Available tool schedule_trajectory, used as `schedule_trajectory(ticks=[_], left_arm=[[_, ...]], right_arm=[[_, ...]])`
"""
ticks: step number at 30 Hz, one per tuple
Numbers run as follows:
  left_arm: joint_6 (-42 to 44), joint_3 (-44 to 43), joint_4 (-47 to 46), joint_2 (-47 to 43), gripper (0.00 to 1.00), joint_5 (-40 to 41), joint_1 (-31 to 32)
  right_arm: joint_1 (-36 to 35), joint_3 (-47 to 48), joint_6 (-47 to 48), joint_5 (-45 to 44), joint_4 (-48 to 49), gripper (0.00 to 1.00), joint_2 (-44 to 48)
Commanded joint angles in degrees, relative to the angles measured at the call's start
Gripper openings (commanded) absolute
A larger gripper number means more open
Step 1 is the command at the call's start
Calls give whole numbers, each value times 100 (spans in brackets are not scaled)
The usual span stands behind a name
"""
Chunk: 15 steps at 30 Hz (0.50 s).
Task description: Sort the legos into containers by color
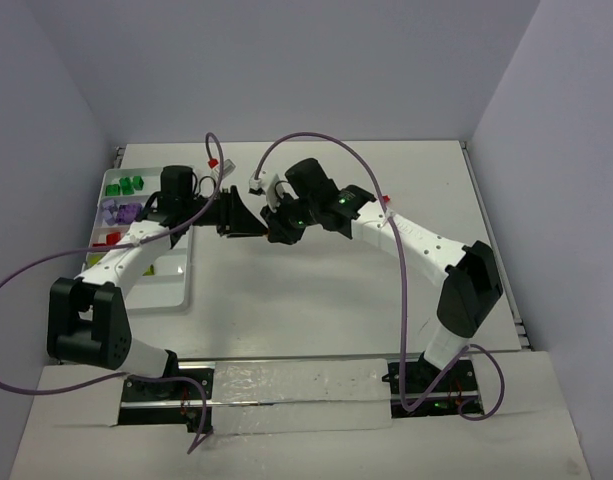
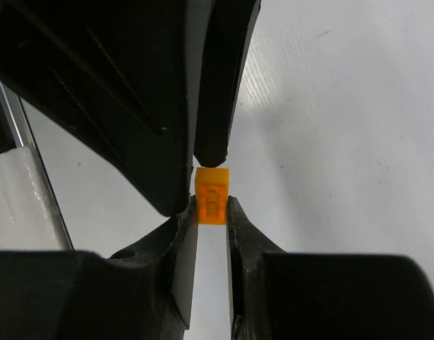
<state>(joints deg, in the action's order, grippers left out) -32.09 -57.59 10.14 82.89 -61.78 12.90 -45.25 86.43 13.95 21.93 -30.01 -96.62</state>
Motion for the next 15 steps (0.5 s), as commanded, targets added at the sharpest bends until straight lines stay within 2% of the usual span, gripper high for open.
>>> schedule_trajectory(ticks=[1, 5, 11, 15], left_arm=[[165, -378, 8, 142, 50, 58, 46], [133, -420, 17, 254, 43, 34, 55], [73, -351, -71, 332, 40, -34, 72], [141, -350, 5, 342, 31, -88, 72]], right_arm=[[-68, 342, -59, -84, 107, 0, 20], [-89, 330, -59, -56, 118, 0, 61], [-132, 339, -59, 4, 144, 0, 117], [-150, 348, -76, -84, 171, 0, 117]])
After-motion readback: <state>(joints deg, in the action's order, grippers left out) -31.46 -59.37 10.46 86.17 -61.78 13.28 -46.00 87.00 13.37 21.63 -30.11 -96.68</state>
